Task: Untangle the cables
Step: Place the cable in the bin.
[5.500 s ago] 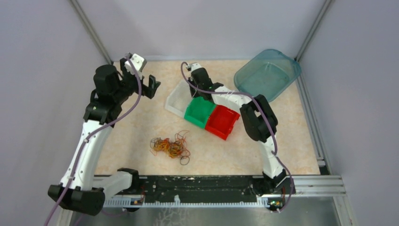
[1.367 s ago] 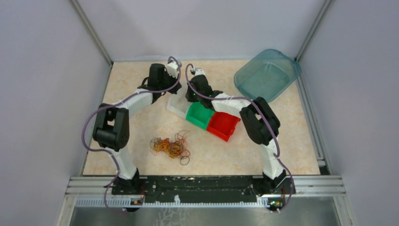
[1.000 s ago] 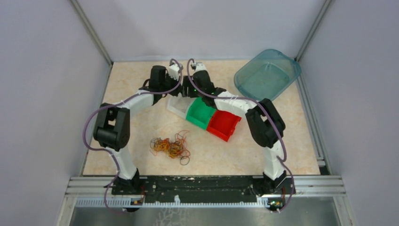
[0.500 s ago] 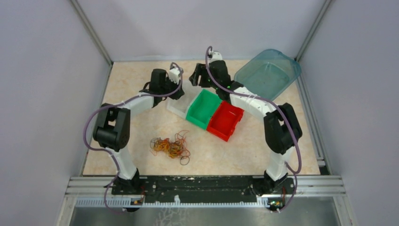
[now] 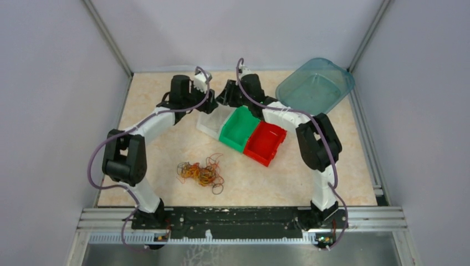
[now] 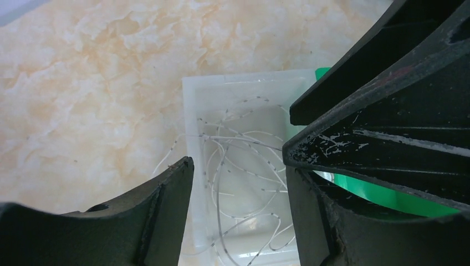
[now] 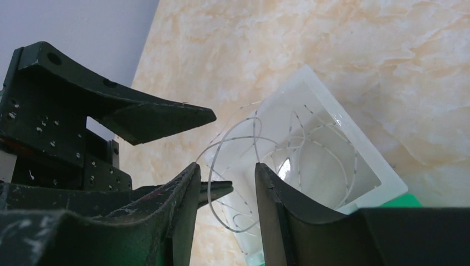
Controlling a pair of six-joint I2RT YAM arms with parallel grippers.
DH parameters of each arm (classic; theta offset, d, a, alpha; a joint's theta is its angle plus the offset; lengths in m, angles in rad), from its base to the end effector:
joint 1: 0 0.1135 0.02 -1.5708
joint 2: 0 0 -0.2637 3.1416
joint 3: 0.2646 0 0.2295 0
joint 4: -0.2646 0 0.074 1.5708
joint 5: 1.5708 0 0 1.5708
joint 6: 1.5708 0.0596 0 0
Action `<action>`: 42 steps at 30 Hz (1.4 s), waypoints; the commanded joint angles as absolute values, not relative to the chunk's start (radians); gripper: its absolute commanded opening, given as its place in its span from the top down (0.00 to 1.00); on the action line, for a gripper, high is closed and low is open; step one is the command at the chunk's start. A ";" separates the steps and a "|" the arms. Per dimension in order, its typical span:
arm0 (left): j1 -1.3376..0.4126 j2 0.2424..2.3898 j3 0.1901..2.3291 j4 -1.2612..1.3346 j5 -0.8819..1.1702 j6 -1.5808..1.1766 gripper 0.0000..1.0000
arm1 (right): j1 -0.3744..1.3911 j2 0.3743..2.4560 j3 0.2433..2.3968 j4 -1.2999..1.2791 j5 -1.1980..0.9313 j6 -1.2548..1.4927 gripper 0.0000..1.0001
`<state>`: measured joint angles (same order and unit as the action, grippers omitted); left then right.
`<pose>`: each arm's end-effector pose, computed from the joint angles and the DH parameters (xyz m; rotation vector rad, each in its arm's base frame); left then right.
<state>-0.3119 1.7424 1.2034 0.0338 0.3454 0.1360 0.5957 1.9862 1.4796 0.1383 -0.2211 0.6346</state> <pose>0.3743 -0.1419 0.2482 0.6658 1.9665 -0.4659 0.3838 0.2759 0.2522 -0.1171 2.0697 1.0056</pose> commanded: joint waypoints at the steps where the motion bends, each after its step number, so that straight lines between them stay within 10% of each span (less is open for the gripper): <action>1: -0.289 1.693 1.243 -0.012 0.372 0.158 0.31 | 0.585 1.963 1.469 0.249 -0.267 0.675 0.56; 12: -0.263 1.667 1.312 -0.097 0.371 0.188 0.31 | 0.585 1.896 1.396 0.233 -0.256 0.623 0.44; 23: -0.058 1.616 1.402 -0.303 0.492 0.240 0.19 | 0.585 2.010 1.569 0.127 -0.362 0.587 0.98; 42: 0.071 1.555 1.201 -0.443 0.765 0.411 0.25 | 0.686 2.282 1.920 -0.297 0.093 0.243 1.00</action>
